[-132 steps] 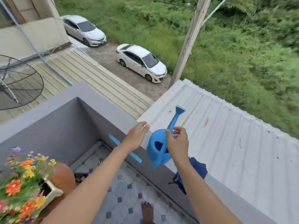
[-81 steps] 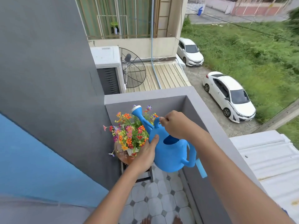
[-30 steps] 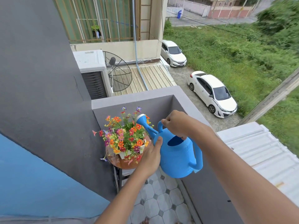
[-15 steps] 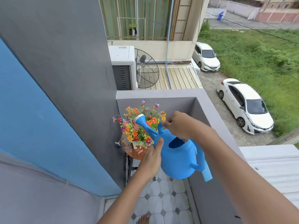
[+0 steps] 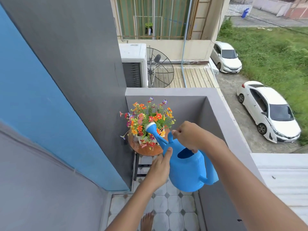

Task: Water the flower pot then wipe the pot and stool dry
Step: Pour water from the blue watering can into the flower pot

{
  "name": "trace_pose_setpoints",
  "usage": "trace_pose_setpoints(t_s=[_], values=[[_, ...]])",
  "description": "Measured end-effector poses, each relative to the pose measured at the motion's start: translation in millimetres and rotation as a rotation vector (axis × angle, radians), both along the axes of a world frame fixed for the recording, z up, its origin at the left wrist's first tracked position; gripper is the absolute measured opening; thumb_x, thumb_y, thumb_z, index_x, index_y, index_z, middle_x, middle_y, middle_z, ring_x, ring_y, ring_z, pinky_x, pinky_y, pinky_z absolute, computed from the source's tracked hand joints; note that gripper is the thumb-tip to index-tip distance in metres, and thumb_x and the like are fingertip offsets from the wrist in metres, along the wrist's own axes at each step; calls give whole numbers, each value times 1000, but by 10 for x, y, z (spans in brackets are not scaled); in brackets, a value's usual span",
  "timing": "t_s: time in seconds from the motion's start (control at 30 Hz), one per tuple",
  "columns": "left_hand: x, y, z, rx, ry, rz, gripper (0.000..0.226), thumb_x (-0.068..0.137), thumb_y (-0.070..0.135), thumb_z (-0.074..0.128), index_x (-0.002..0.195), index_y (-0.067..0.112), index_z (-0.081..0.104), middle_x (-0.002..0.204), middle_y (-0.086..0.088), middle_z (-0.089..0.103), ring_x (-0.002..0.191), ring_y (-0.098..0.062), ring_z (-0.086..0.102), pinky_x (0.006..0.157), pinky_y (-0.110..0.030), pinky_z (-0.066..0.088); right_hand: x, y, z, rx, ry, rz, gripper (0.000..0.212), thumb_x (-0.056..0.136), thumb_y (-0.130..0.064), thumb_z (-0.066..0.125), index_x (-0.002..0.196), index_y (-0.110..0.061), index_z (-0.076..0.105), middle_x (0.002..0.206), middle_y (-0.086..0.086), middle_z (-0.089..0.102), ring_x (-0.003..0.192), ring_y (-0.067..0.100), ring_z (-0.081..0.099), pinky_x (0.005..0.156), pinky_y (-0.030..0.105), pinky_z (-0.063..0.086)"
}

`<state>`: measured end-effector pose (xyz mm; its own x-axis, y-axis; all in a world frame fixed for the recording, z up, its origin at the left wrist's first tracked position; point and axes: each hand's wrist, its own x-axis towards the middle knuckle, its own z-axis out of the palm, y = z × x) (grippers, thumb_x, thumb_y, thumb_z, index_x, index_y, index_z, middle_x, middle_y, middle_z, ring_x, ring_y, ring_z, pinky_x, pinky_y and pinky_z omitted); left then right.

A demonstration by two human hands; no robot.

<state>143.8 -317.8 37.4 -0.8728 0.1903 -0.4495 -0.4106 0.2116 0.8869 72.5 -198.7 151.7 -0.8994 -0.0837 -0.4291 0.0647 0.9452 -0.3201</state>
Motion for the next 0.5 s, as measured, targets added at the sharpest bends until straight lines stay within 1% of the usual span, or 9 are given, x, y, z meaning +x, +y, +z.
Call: trace_pose_setpoints(t_s=[0.07, 0.13, 0.2, 0.27, 0.3, 0.33, 0.4, 0.43, 0.5], values=[[32, 68, -14, 0, -14, -7, 66, 75, 86, 23, 124, 50, 50, 123, 11, 63, 115, -11, 57, 102, -47, 44, 20, 83, -53, 8, 46, -18, 39, 105, -31, 41, 100, 2, 61, 69, 5, 53, 54, 16, 48, 49, 26, 41], [41, 128, -15, 3, -17, -3, 67, 75, 86, 23, 121, 48, 53, 121, 10, 64, 113, -12, 58, 101, -48, 44, 53, 132, -46, 93, 68, 91, 40, 105, -33, 42, 99, 2, 61, 69, 6, 53, 54, 17, 49, 49, 26, 40], [41, 186, 3, 5, -17, 2, 69, 74, 87, 24, 115, 42, 57, 116, 4, 67, 108, -15, 61, 100, -48, 44, 66, 173, 32, 200, 25, 192, 36, 100, -24, 54, 124, 4, 58, 86, 10, 60, 61, 19, 49, 55, 28, 45], [44, 245, 16, 4, -12, 4, 71, 74, 87, 24, 115, 40, 57, 118, 1, 66, 108, -14, 61, 101, -46, 44, 125, 212, 108, 263, 10, 228, 58, 91, -7, 65, 145, -6, 44, 114, 12, 60, 68, 21, 47, 69, 32, 51], [44, 275, 15, -2, -7, 1, 69, 75, 85, 24, 116, 39, 57, 119, 2, 65, 108, -13, 60, 101, -45, 44, 143, 244, 121, 319, 5, 260, 65, 88, -3, 66, 148, -9, 42, 119, 12, 59, 70, 22, 47, 73, 34, 52], [47, 301, 24, -4, -1, 0, 68, 76, 84, 24, 116, 38, 57, 119, 1, 65, 108, -13, 59, 100, -44, 44, 136, 274, 109, 330, 16, 263, 66, 87, -1, 66, 148, -10, 42, 117, 11, 59, 69, 22, 47, 74, 34, 52], [42, 353, 27, 1, 15, 5, 67, 78, 82, 25, 111, 35, 60, 117, -4, 66, 106, -17, 61, 97, -45, 44, 119, 327, 77, 340, 2, 250, 63, 87, -1, 66, 145, -10, 46, 99, 8, 56, 65, 21, 47, 73, 35, 54], [41, 378, 31, -3, 27, 10, 66, 79, 81, 25, 110, 34, 60, 116, -5, 66, 104, -17, 61, 96, -45, 44, 108, 355, 66, 302, -7, 188, 61, 87, 0, 65, 144, -10, 47, 90, 6, 51, 64, 21, 48, 74, 35, 56], [39, 418, 34, -15, 43, 18, 65, 81, 79, 24, 110, 34, 60, 116, -5, 66, 105, -17, 60, 97, -45, 43, 92, 413, 10, 275, 25, 154, 59, 87, -1, 66, 142, -11, 49, 83, 4, 45, 65, 21, 49, 76, 36, 57]])
